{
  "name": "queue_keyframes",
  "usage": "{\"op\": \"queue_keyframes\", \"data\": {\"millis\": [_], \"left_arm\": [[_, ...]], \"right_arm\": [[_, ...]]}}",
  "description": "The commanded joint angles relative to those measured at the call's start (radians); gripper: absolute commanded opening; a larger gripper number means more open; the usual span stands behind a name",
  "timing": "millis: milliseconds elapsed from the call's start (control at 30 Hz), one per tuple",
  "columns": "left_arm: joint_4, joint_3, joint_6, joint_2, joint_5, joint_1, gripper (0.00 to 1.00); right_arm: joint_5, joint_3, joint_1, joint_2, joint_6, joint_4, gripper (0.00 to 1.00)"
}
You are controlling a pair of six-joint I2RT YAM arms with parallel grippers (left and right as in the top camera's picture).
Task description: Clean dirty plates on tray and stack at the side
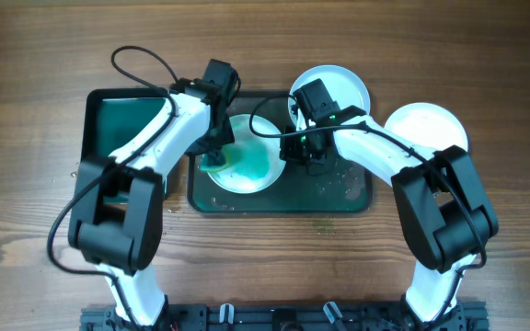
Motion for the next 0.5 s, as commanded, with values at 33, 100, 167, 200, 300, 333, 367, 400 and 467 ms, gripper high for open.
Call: {"op": "queue_keyframes", "data": {"millis": [33, 100, 167, 200, 300, 333, 367, 400, 467], "left_arm": [[-0.073, 0.112, 0.05, -0.152, 0.158, 0.047, 0.04], [-0.092, 0.139, 0.055, -0.192, 0.18, 0.073, 0.04], [-0.094, 0.151, 0.055, -0.226, 0.174, 0.102, 0.04], [-0.09, 0.15, 0.056, -0.24, 0.165, 0.121, 0.04], [-0.091, 0.15, 0.056, -0.246, 0.152, 0.162, 0.04], [-0.091, 0.149, 0.055, -0.245, 0.152, 0.171, 0.04], [-0.091, 0.148, 0.055, -0.241, 0.152, 0.178, 0.04], [-0.091, 0.148, 0.055, -0.24, 0.152, 0.182, 0.04], [-0.087, 0.147, 0.056, -0.238, 0.152, 0.183, 0.04]], "right_arm": [[-0.021, 0.006, -0.013, 0.014, -0.043, -0.005, 0.04], [-0.021, 0.006, -0.013, 0.014, -0.043, -0.007, 0.04], [-0.018, 0.006, -0.013, 0.015, -0.042, -0.002, 0.04], [-0.016, 0.006, -0.013, 0.018, -0.043, 0.0, 0.04], [-0.018, 0.006, -0.013, 0.034, -0.04, 0.003, 0.06], [-0.019, 0.006, -0.013, 0.039, -0.039, 0.005, 0.06], [-0.025, 0.006, -0.013, 0.041, -0.04, 0.007, 0.07], [-0.025, 0.006, -0.013, 0.043, -0.039, 0.007, 0.09], [-0.034, 0.006, -0.013, 0.043, -0.039, 0.009, 0.08]]}}
